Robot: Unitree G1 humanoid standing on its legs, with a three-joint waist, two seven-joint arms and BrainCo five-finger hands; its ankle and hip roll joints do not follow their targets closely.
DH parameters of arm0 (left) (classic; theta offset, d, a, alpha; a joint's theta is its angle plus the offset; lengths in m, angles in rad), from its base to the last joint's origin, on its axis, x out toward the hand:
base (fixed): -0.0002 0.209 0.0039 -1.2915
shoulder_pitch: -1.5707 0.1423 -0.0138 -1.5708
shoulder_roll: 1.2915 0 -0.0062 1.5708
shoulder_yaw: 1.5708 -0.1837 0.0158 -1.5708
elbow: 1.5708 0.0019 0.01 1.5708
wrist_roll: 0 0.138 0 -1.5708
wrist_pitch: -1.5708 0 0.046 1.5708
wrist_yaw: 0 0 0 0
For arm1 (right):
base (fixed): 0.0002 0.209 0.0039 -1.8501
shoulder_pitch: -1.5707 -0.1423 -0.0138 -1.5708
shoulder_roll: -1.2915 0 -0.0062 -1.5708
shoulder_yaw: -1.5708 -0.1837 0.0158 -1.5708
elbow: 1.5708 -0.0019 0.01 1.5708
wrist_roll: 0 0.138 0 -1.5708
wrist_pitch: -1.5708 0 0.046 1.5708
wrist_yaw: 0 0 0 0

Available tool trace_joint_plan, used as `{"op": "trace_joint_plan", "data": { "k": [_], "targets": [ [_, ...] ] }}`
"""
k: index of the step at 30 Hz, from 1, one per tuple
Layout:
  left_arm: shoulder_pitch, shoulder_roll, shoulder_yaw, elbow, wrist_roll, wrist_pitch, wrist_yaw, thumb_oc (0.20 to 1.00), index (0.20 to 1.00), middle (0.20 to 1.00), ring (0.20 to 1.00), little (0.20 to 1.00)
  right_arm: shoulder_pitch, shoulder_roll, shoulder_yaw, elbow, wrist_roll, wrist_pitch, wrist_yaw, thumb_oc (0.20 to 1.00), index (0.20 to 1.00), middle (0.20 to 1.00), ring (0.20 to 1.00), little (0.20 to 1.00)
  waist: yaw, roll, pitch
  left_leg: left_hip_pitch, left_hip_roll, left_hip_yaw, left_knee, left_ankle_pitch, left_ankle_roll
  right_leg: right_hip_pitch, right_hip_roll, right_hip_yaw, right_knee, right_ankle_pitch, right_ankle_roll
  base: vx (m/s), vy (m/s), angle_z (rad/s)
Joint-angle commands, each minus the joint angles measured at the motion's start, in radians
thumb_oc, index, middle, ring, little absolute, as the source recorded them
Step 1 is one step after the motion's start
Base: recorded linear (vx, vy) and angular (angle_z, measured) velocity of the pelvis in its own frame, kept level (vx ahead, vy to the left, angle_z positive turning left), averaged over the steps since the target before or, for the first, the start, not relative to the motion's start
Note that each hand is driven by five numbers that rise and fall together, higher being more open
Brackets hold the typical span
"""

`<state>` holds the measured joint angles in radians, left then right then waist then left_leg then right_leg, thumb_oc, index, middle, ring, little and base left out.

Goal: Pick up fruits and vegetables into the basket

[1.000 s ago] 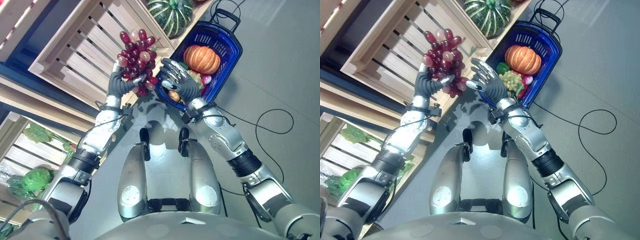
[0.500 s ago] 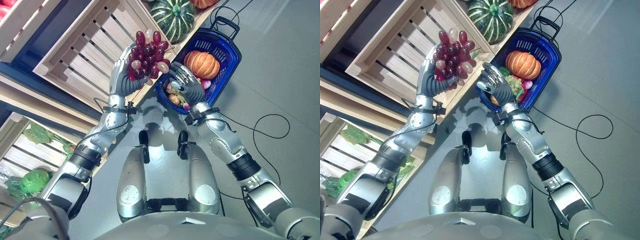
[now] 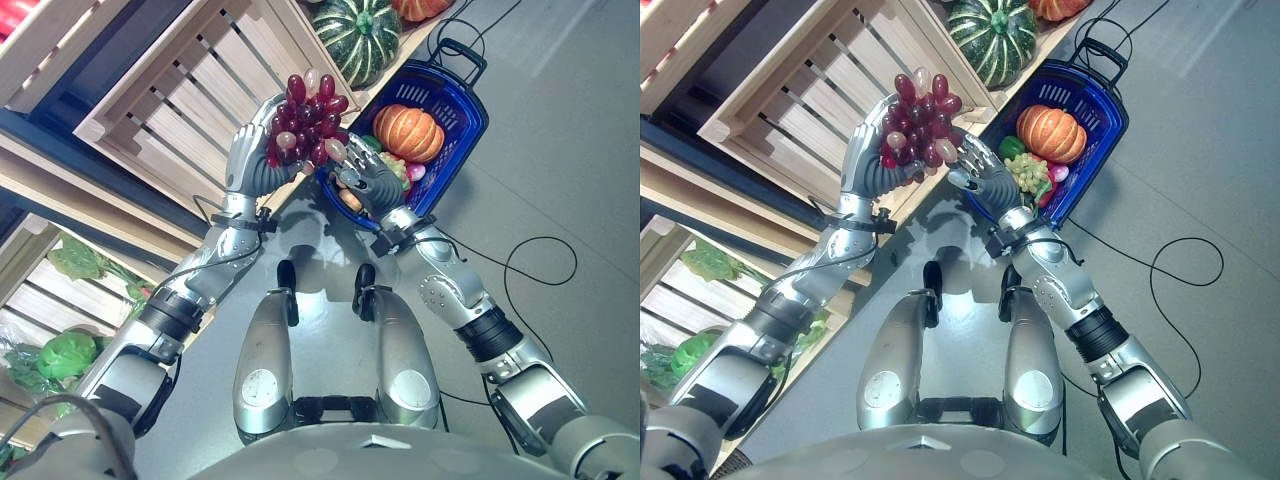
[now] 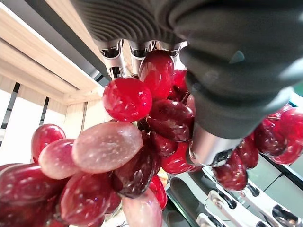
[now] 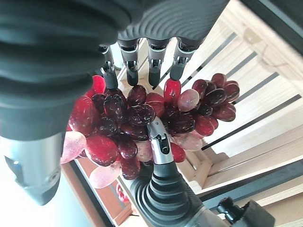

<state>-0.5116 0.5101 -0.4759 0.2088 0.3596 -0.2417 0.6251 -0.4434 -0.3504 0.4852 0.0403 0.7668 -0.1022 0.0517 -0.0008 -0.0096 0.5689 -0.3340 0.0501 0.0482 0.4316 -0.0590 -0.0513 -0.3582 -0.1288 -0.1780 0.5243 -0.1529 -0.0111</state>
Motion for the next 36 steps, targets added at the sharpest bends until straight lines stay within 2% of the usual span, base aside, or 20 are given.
{"op": "trace_joint_plan", "data": {
  "k": [1,12,17,23,31,36],
  "targets": [
    [-0.044,0.005,-0.053,-0.108,0.115,-0.040,0.036,0.200,0.200,0.200,0.200,0.200,-0.051,0.050,0.022,-0.080,0.018,-0.109,0.035,1.000,1.000,1.000,1.000,1.000,-0.007,-0.033,-0.049,0.047,-0.058,0.109,0.034,-0.113,0.076,0.050,0.014,-0.008,-0.066,0.031,0.043,0.00,0.000,0.00],
    [-0.068,0.023,-0.111,-0.111,0.353,0.047,0.143,0.200,0.200,0.200,0.200,0.200,-0.041,0.033,0.001,-0.055,0.041,-0.146,-0.024,1.000,1.000,1.000,1.000,1.000,-0.014,-0.038,-0.049,0.056,-0.058,0.117,0.024,-0.116,0.076,0.053,0.010,-0.006,-0.074,0.035,0.050,0.00,0.000,0.00],
    [-0.075,0.013,-0.127,-0.114,0.341,0.068,0.146,0.200,0.200,0.200,0.200,0.200,-0.040,0.035,0.003,-0.057,0.014,-0.148,-0.038,1.000,1.000,1.000,1.000,1.000,-0.017,-0.040,-0.049,0.057,-0.058,0.119,0.021,-0.116,0.077,0.052,0.010,-0.003,-0.077,0.039,0.053,0.00,0.000,0.00],
    [-0.077,0.010,-0.135,-0.115,0.338,0.102,0.161,0.200,0.200,0.200,0.200,0.200,-0.041,0.029,0.004,-0.047,-0.014,-0.161,-0.110,1.000,1.000,1.000,1.000,1.000,-0.018,-0.042,-0.049,0.061,-0.056,0.121,0.015,-0.116,0.076,0.054,0.009,-0.003,-0.081,0.042,0.058,0.00,0.000,0.00],
    [-0.088,0.007,-0.138,-0.138,0.387,0.122,0.167,0.200,0.200,0.200,0.200,0.200,-0.045,0.025,0.007,-0.044,-0.007,-0.095,-0.113,1.000,1.000,1.000,1.000,1.000,-0.018,-0.041,-0.050,0.066,-0.058,0.120,0.006,-0.112,0.076,0.060,0.012,-0.003,-0.091,0.045,0.057,0.00,0.000,0.00],
    [-0.110,0.010,-0.155,-0.164,0.417,0.125,0.125,0.200,0.200,0.200,0.200,0.200,-0.062,0.029,0.014,-0.038,0.006,-0.052,-0.149,1.000,1.000,1.000,1.000,1.000,-0.017,-0.043,-0.049,0.067,-0.060,0.117,0.002,-0.111,0.075,0.064,0.014,-0.004,-0.097,0.048,0.057,0.00,0.000,0.00]
  ]
}}
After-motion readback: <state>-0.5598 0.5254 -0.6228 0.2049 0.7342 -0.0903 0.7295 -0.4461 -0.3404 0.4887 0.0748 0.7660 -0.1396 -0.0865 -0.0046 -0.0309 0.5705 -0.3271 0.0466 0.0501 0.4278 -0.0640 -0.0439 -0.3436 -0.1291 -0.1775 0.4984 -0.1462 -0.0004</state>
